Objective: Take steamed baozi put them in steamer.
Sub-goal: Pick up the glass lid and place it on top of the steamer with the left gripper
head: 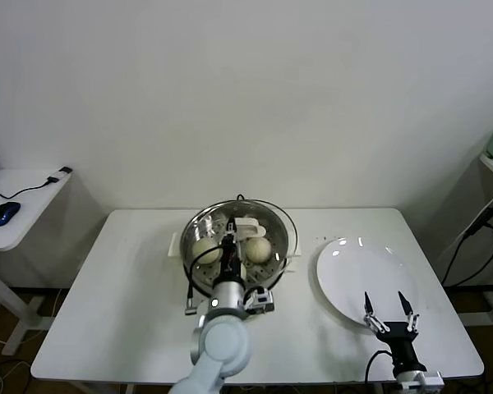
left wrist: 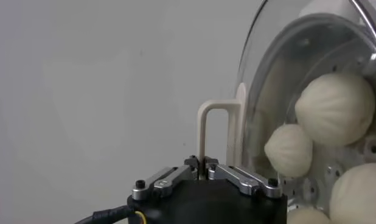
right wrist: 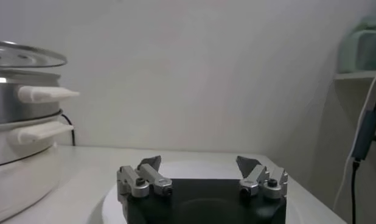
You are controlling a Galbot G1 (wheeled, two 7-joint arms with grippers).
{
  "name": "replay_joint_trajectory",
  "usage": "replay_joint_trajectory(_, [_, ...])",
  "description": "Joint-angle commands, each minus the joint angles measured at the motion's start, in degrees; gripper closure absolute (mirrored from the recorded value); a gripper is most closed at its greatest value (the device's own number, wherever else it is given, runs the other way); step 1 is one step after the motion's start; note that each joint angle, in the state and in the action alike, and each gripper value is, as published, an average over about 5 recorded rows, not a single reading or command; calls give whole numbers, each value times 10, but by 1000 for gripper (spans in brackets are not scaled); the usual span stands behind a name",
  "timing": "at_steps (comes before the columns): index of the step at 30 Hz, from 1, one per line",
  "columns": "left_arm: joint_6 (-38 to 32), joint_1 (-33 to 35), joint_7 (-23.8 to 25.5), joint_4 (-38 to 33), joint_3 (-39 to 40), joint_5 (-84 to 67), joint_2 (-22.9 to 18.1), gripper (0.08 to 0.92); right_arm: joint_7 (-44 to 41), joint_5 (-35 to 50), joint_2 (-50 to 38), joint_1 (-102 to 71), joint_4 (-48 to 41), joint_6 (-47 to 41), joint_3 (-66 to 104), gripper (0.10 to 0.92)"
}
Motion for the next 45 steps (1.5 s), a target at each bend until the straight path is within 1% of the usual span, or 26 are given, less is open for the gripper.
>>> replay_joint_trajectory(1, [6,-8,0,25,17,20,-22,859,0,-1,5,-3,2,10,4,203])
replay_joint_trajectory(8, [4,-6,-8,23,1,12,0,859,0,-1,6,-6,6,13,7,203])
replay_joint_trajectory(14, [6,-2,-10,22,-4,11,11,859,-1,-3,10,-6,10,16,6,203])
replay_joint_trajectory(24, [2,6,-21,29,-18,12,11,853,-3,-7,10,-5,10,18,1,203])
replay_joint_trajectory(27, [1,7,-22,28,-21,11,15,800,-3,-7,8,-5,11,17,0,203])
replay_joint_trajectory(36, [-2,10,-20,7,-15,-14,21,543,-3,-4,3,-2,12,6,-3,203])
replay_joint_trajectory(42, [-1,15,-7,-33,1,-44,35,369,6,4,-1,5,9,0,-10,203])
replay_joint_trajectory(45, [-4,26,-4,-64,4,-64,46,283,12,6,-15,6,7,2,-22,203])
